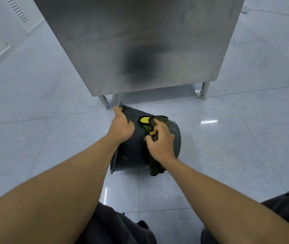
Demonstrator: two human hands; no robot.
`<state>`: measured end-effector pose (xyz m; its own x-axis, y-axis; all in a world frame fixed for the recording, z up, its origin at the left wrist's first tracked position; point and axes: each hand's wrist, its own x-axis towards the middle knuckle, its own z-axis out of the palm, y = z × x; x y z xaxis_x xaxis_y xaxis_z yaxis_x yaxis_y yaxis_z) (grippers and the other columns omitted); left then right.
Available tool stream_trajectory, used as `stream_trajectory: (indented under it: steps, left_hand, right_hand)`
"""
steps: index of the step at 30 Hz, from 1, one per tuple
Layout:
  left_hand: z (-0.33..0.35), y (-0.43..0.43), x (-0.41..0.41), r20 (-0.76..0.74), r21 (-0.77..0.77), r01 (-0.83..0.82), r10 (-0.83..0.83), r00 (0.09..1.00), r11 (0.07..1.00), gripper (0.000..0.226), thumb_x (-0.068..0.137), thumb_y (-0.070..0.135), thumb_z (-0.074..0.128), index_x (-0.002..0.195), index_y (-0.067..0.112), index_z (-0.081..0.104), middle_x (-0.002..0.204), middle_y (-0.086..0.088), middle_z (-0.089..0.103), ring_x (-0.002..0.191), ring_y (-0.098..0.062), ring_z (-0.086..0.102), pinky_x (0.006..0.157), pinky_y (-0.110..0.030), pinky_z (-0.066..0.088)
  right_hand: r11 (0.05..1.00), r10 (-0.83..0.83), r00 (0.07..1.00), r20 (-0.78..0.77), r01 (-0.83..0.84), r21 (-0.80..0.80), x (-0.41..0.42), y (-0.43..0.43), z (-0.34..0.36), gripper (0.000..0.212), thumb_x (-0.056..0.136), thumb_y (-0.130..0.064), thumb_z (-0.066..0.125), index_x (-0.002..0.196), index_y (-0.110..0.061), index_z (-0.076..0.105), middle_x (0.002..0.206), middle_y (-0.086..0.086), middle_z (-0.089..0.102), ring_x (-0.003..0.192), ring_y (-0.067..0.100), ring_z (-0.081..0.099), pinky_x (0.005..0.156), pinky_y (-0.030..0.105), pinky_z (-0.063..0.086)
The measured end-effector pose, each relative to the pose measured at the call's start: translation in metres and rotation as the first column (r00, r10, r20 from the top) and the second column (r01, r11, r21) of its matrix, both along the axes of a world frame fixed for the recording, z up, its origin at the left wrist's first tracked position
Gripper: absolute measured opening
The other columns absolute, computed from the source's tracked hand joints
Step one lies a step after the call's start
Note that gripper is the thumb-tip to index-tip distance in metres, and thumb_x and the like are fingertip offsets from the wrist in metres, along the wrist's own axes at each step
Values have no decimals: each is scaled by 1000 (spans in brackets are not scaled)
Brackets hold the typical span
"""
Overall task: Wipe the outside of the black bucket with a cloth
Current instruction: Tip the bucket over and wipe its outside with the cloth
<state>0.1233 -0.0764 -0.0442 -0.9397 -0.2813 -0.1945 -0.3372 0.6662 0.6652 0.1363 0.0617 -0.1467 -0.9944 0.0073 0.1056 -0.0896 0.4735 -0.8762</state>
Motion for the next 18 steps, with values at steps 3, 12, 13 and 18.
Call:
stream_trajectory:
  steps: [3, 12, 13, 18]
  left_hand:
    - [2, 0, -3, -23, 20, -13, 14, 1000, 1000, 45, 97, 6, 48, 135, 6, 25, 101, -14, 57, 95, -30, 61, 72, -35, 47]
    - [7, -1, 3, 87, 15, 79, -80, 993, 997, 89, 92, 10, 58, 160, 25, 1, 123, -9, 56, 97, -26, 58, 81, -32, 46]
    - [7, 1, 4, 101, 59, 67, -73, 992, 996, 89, 93, 10, 55, 160, 28, -2, 113, -4, 56, 84, -20, 57, 75, -31, 48]
    - [6, 15, 3, 47, 112, 31, -36, 998, 993, 83, 96, 16, 50, 159, 31, -1, 77, 12, 48, 64, -7, 50, 62, -20, 45]
  right_hand:
    - [975, 200, 972, -124, -211, -76, 7, -12, 18, 35, 81, -16, 62, 115, -20, 54, 109, -5, 57, 106, 13, 53, 99, 40, 40]
    - [958, 50, 998, 36, -58, 280, -2, 14, -4, 58, 96, -29, 36, 154, -33, 36, 162, -5, 30, 149, 18, 23, 117, 46, 26]
    - [960, -4, 995, 101, -24, 279, -4, 20, -8, 56, 98, -29, 35, 154, -34, 34, 163, -4, 28, 150, 19, 21, 119, 47, 23]
    - [974, -212, 949, 233, 185, 134, -8, 24, -4, 52, 101, -24, 34, 152, -26, 40, 161, -2, 35, 150, 22, 24, 122, 49, 21]
